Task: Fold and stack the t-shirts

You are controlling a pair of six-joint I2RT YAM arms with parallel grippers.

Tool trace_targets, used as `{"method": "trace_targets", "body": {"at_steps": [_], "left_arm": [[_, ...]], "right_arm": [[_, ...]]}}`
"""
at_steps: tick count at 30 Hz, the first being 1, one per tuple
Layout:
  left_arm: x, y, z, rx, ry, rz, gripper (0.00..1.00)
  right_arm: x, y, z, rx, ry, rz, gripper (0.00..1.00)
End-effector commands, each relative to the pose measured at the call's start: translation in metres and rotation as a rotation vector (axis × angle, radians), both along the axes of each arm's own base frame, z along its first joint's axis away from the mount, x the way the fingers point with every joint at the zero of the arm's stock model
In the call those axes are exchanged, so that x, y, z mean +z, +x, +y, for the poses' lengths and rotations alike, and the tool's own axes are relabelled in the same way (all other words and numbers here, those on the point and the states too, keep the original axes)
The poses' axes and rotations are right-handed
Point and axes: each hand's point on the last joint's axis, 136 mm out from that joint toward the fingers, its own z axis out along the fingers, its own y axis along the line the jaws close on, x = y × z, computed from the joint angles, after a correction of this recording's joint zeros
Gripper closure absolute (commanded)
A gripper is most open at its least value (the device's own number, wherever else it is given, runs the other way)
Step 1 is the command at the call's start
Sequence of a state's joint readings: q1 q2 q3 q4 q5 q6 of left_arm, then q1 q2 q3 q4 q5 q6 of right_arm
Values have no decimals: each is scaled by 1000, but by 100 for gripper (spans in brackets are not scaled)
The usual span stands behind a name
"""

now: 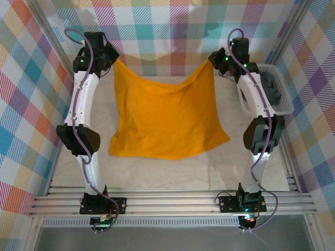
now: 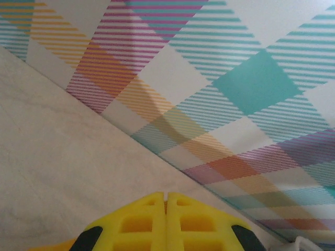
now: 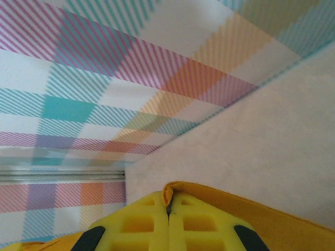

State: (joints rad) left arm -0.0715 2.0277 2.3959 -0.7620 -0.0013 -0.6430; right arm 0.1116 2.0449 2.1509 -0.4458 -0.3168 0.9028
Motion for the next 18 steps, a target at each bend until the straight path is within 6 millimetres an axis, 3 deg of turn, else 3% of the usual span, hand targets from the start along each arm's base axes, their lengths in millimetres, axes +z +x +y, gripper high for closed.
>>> {"method": "trace_targets", "body": {"at_steps": [1,6,9,11,14,17,18], "left_arm": [[127,-36,6,-24,-38,-311,100],[223,-102,13,-8,-14,-558,100],[247,-143,12,-22,-17,-603,100],[238,-161,6,-40,-46,-563,100],[197,-182,-10,-81,-148,-484,100],[127,-203,-29,-116,-224,-334,100],[93,-210,-34,-118,-243,-252,100]], "right_arm": [[109,-12,-12,28,60,-236,100],[181,-32,-48,-30,106,-370,100],[192,-50,-67,-63,101,-371,100],[182,-61,-76,-83,77,-334,100],[141,-81,-87,-141,35,-247,100],[73,-108,-100,-227,-1,-122,100],[43,-119,-104,-252,-12,-65,100]]}}
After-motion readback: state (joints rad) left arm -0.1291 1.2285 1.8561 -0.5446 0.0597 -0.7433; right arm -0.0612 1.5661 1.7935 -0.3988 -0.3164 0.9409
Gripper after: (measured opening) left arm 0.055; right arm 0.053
